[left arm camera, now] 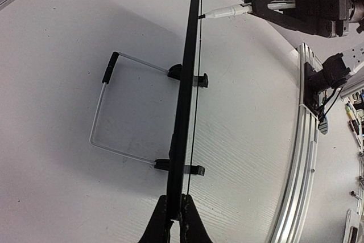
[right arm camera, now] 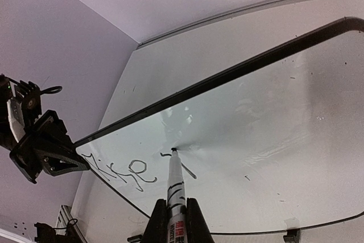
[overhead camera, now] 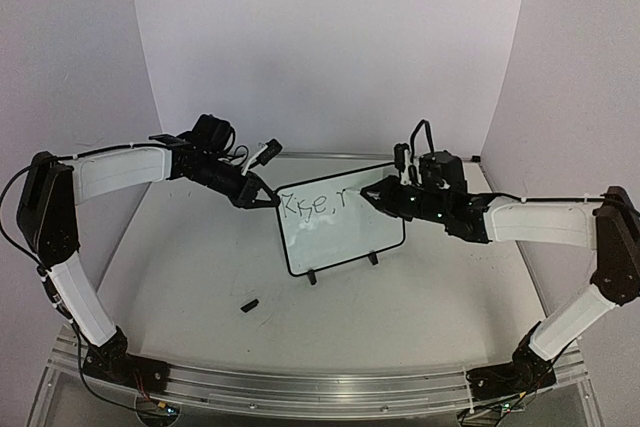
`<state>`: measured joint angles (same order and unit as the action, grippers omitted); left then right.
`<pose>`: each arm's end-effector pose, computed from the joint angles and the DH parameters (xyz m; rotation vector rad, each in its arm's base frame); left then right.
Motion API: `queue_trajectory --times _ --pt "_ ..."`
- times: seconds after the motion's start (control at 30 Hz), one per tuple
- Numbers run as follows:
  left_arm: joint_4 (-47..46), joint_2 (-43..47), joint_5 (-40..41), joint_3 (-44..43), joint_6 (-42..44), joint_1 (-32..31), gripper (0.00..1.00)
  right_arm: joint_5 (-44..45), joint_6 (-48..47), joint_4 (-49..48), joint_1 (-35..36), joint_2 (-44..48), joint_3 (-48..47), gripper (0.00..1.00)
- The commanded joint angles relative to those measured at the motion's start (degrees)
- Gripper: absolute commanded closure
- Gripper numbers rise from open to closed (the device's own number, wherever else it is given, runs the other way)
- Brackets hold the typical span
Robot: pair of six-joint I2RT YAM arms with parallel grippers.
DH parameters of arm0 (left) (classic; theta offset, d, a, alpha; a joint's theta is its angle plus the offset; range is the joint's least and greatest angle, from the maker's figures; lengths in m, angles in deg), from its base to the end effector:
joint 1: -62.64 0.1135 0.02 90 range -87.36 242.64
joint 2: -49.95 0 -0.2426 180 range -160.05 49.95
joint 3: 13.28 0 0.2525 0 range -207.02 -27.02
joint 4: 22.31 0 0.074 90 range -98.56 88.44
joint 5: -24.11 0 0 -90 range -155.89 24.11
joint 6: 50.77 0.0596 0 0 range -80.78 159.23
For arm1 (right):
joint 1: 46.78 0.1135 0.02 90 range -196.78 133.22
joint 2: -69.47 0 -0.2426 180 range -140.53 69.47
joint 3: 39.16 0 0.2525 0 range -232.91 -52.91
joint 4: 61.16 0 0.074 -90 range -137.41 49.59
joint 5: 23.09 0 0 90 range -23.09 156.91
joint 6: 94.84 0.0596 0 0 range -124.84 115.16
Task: Write a sentence on the whiteboard
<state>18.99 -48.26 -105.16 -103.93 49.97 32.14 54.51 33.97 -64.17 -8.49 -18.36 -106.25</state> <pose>0.3117 -0.2274 0.2299 1.1335 2.1099 -0.9872 0.2847 0.2411 0.2262 -0.1516 2.0280 1.0947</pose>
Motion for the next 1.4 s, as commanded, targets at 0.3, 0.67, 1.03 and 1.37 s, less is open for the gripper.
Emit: queue_trajectory --times 0.3,0.67,1.03,1.37 --pt "5.14 -0.89 4.12 -0.34 3.69 -1.32 1.0 1.07 -0.92 -2.42 -0.51 6.22 3.37 1.0" --pt "5.16 -0.98 4.2 -0.23 3.7 -1.4 1.0 -0.53 -0.12 -1.97 -0.49 2.14 2.58 1.0" --pt "5.25 -1.08 4.37 -0.32 3.83 -1.46 1.0 2.79 0.72 -1.18 -0.56 0.99 2.22 1.0" --pt "5.23 -1.26 4.37 -0.35 3.76 -1.49 1.0 7.0 1.32 -0.3 -0.58 4.05 3.72 1.0"
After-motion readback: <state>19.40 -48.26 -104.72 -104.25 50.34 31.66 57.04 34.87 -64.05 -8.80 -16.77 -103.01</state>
